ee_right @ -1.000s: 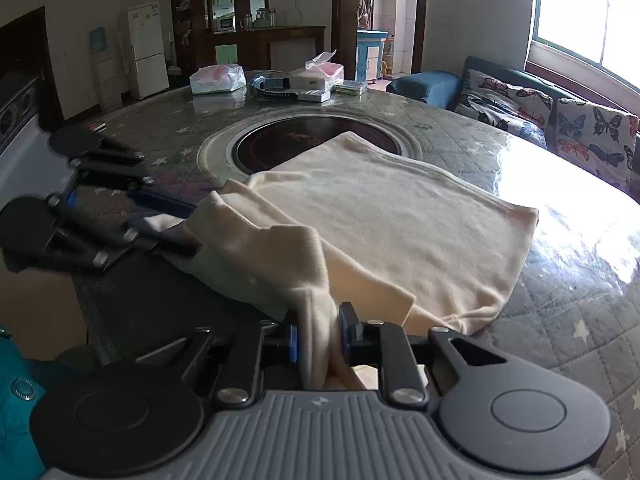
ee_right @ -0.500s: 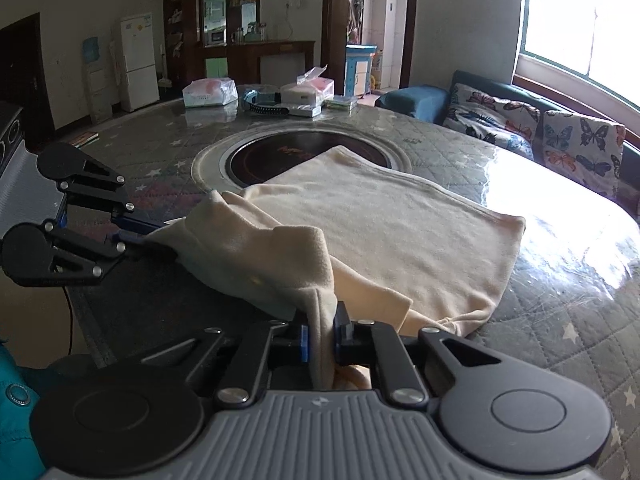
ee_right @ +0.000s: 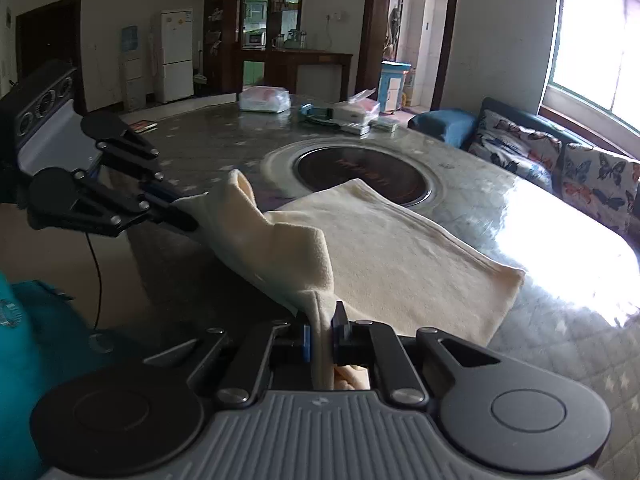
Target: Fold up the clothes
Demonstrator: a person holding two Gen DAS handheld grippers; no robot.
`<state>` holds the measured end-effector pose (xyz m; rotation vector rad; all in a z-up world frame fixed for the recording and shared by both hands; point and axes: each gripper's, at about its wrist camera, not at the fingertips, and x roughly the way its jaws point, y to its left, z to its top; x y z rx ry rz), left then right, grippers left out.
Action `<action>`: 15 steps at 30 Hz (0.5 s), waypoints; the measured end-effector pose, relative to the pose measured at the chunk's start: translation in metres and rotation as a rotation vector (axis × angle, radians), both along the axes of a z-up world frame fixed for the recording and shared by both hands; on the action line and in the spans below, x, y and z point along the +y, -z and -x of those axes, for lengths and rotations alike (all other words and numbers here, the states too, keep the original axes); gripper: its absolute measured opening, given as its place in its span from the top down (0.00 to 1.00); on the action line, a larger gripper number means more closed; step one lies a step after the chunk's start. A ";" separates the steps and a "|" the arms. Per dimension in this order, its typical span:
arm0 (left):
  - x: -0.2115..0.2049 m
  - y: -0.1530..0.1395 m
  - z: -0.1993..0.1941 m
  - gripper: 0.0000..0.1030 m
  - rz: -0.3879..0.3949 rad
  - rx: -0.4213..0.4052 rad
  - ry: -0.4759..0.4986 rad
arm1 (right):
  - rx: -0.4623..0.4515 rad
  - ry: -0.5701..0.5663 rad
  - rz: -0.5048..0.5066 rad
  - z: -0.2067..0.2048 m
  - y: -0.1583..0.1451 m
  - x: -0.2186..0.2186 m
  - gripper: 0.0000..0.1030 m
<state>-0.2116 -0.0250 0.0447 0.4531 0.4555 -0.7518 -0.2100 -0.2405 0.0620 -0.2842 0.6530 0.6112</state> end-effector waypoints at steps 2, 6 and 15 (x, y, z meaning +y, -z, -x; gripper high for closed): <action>-0.001 0.001 -0.004 0.91 0.008 -0.004 -0.010 | 0.013 0.000 -0.002 0.004 0.000 0.002 0.92; -0.006 -0.004 -0.023 0.91 0.021 -0.023 -0.034 | 0.020 0.033 -0.015 -0.006 0.000 0.002 0.92; -0.025 -0.011 -0.111 0.91 0.069 -0.028 -0.147 | -0.015 0.093 -0.031 -0.069 -0.015 -0.012 0.92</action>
